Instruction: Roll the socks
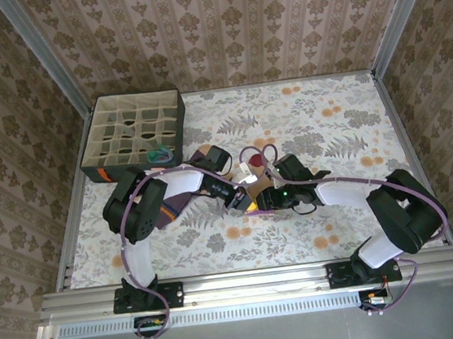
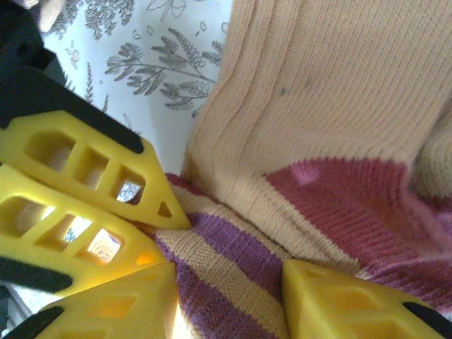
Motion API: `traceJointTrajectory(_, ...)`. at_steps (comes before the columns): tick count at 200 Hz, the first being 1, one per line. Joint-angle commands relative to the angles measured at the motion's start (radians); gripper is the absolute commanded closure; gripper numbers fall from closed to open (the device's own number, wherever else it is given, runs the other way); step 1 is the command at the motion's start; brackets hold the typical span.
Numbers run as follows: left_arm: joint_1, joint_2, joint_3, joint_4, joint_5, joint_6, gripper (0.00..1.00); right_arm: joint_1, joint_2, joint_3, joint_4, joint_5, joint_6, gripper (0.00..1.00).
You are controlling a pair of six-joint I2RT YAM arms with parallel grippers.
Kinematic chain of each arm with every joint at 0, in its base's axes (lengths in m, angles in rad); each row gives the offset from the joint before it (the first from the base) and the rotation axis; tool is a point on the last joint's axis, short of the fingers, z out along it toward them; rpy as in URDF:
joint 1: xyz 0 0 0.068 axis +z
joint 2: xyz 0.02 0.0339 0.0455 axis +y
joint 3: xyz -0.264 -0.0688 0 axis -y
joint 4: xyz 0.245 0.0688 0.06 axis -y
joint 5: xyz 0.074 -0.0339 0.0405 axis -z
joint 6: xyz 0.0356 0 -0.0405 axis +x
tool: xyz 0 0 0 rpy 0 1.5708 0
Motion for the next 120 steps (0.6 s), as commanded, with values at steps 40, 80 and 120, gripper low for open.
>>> traceJointTrajectory(40,0.031,-0.007,-0.044,0.086,-0.111,-0.112,1.00,0.029,0.050,0.042,-0.163,0.080,-0.024,0.92)
traceJointTrajectory(80,0.036,-0.066,-0.102,0.194,-0.297,-0.230,1.00,0.041,0.093,0.075,-0.216,0.118,-0.031,1.00)
traceJointTrajectory(120,0.037,-0.113,-0.117,0.186,-0.583,-0.352,1.00,0.038,0.139,0.096,-0.249,0.149,-0.026,1.00)
